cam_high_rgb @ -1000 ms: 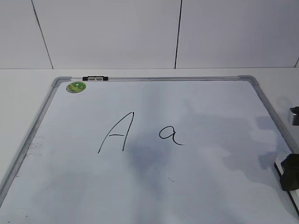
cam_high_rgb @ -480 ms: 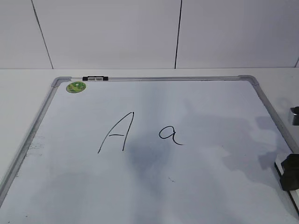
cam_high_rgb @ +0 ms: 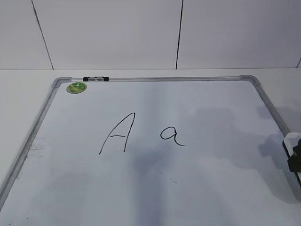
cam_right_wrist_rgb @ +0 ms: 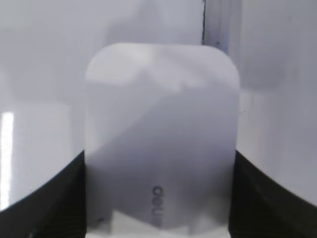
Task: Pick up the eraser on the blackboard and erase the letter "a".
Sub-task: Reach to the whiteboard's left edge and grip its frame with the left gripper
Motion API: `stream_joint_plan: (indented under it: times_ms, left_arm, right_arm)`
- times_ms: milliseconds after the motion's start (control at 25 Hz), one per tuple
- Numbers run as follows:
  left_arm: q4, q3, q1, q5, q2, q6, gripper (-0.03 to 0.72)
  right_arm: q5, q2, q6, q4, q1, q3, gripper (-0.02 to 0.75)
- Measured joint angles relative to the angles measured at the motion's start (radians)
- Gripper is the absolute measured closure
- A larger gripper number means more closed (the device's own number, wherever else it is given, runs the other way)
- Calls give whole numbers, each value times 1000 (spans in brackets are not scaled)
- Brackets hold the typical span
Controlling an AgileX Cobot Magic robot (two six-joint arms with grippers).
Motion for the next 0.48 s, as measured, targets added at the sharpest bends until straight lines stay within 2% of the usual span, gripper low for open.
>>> stream_joint_plan:
  times_ms: [480]
  left_arm:
    - [0, 0, 0, 0, 0, 0, 454]
  right_arm:
    - [76, -180, -2, 45, 0, 0, 219]
